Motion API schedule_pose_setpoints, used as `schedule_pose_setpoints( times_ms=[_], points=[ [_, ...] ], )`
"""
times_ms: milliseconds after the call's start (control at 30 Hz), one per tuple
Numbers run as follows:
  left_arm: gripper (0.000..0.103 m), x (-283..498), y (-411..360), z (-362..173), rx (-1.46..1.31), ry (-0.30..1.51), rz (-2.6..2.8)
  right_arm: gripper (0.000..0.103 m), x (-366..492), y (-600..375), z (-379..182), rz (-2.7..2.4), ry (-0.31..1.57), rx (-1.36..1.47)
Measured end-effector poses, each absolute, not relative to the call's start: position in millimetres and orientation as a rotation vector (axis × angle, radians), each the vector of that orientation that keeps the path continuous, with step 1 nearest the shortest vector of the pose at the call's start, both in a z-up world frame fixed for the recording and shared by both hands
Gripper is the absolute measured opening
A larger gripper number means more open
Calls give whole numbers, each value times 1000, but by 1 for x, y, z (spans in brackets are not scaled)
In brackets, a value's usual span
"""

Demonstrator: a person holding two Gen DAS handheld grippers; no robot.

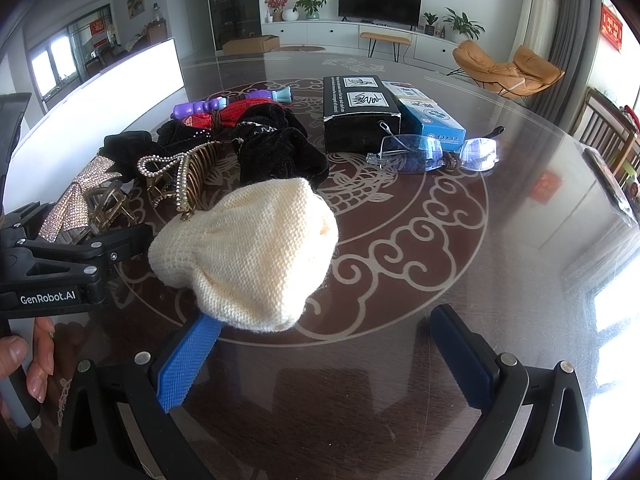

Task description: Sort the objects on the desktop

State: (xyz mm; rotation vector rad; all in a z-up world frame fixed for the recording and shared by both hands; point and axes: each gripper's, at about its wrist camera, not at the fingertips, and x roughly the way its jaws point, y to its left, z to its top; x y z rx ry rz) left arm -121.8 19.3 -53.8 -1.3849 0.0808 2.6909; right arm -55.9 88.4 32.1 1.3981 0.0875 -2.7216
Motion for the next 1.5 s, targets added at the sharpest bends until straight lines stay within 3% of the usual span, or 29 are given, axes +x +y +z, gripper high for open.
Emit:
schedule_pose_setpoints(
  times_ms=[1500],
  points=[
    [103, -121, 20, -54, -1381, 88, 2684, 103, -53, 91, 32, -2721, 81, 1396]
  ],
)
